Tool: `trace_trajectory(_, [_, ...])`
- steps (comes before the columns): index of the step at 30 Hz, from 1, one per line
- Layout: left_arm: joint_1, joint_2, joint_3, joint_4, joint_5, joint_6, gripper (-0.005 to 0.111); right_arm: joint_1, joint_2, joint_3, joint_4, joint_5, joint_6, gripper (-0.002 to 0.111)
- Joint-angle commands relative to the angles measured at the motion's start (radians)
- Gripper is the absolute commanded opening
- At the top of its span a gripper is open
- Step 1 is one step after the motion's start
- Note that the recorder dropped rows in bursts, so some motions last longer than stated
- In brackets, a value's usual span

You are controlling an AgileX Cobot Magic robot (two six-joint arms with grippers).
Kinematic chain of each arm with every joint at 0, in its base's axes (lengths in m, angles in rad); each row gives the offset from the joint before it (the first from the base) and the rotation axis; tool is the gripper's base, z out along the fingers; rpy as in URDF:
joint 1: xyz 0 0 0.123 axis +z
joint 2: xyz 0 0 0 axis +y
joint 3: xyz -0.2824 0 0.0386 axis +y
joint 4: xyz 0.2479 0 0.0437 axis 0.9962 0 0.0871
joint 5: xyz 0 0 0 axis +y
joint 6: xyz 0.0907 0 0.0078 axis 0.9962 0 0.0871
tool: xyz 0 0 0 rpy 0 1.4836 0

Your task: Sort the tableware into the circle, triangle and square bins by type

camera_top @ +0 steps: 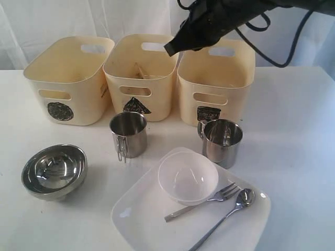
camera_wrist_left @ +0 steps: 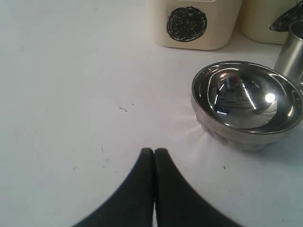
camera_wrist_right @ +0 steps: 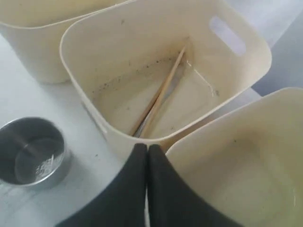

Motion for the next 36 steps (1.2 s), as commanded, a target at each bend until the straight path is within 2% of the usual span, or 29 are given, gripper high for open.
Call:
trace_trajectory(1, [0.002,-0.004,0.003,-0.008,0.004,0.0,0.0,-0.002,-0.033,0.038,0.046,0.086,0.006,0.0])
trace_trajectory(12, [0.002,-0.004,0.003,-0.008,0.004,0.0,0.0,-0.002,-0.018,0.061,0.167,0.187,-0.047,0.002])
trace_trajectory(16, [0.002,-0.004,0.003,-0.008,0.004,0.0,0.0,-0.002,0.005,0.061,0.205,0.183,-0.083,0.019])
trace_trajectory(21, [0.002,-0.004,0.003,-0.008,0.004,0.0,0.0,-0.002,0.076,0.061,0.235,0.162,-0.073,0.051])
trace_trajectory(25, [0.002,-0.004,0.003,-0.008,0.004,0.0,0.0,-0.002,0.156,0.06,0.323,0.155,-0.055,0.066])
trace_trajectory(32, [0.002,-0.004,0.003,-0.008,0.004,0.0,0.0,-0.002,0.254,0.06,0.364,0.046,-0.057,0.066])
trace_trajectory(36, [0.002,-0.004,0.003,-0.008,0.004,0.0,0.0,-0.002,0.274,0.06,0.409,0.054,-0.057,0.066])
